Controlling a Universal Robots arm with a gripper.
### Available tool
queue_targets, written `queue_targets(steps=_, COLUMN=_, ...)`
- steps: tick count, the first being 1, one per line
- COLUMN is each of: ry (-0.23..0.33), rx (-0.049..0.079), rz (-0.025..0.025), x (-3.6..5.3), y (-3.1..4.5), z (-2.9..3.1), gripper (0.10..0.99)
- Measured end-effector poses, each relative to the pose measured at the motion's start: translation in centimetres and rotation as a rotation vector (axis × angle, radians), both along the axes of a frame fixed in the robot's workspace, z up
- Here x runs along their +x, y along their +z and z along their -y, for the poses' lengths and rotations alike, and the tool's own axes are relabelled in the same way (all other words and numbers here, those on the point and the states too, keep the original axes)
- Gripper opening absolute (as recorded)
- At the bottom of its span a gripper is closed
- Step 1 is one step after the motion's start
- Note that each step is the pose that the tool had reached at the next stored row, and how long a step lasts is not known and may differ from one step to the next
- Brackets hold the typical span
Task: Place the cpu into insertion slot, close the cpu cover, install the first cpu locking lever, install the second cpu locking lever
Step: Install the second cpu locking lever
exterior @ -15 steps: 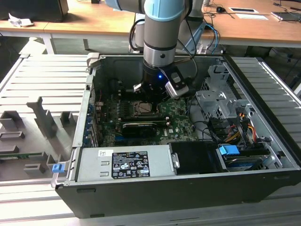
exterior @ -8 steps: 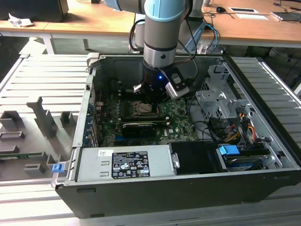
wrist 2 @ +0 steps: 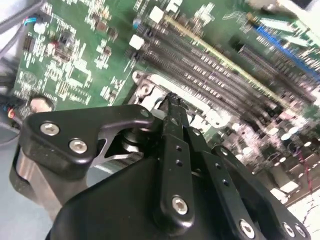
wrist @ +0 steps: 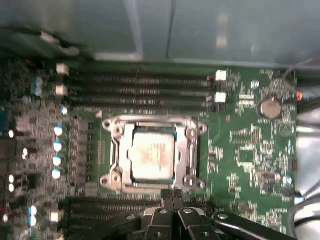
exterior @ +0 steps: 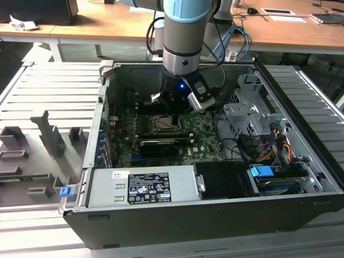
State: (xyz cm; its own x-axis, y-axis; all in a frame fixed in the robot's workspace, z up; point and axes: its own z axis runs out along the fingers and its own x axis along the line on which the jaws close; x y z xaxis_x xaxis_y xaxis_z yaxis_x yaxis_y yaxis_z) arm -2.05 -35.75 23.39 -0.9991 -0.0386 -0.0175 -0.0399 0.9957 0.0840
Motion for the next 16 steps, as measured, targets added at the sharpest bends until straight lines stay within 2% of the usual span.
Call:
queue_targets(steps=1, ry=0.0, rx=0.022, rz=-0.0001, x=-0.03, y=0.01, z=0.24, gripper=0.106)
queue_targets(steps=2, ry=0.0, rx=0.03, rz=0.0, x=-0.11, y=0.0, z=0.69, gripper=0.106)
queue_targets(steps=3, ry=0.0, rx=0.031, rz=-0.0001, x=-0.22, y=0.01, z=1.19, gripper=0.106)
queue_targets(steps=6, ry=0.0, rx=0.031, rz=-0.0002, x=-0.65, y=-0.03, z=1.89, gripper=0.106)
queue_targets(steps=7, ry=0.0, rx=0.032, rz=0.0, x=-1.37, y=-0.09, z=2.04, gripper=0.106)
queue_targets(steps=8, ry=0.0, rx=0.034, rz=-0.0001, x=-2.3, y=-0.19, z=2.14, gripper=0.106)
queue_targets(steps=10, ry=0.0, rx=0.036, rz=0.0001, x=-3.4, y=-0.58, z=2.31, gripper=0.106)
queue_targets(steps=12, ry=0.001, rx=0.037, rz=0.0, x=-3.67, y=-0.93, z=2.35, gripper=0.106)
queue_targets(steps=14, ry=0.002, rx=0.037, rz=-0.0001, x=-3.95, y=-1.72, z=2.36, gripper=0.106)
queue_targets(steps=15, ry=0.002, rx=0.057, rz=-0.0001, x=-4.07, y=-1.79, z=2.45, gripper=0.106)
queue_targets(steps=16, ry=0.006, rx=0.084, rz=-0.0002, x=-4.25, y=-1.84, z=2.53, gripper=0.106)
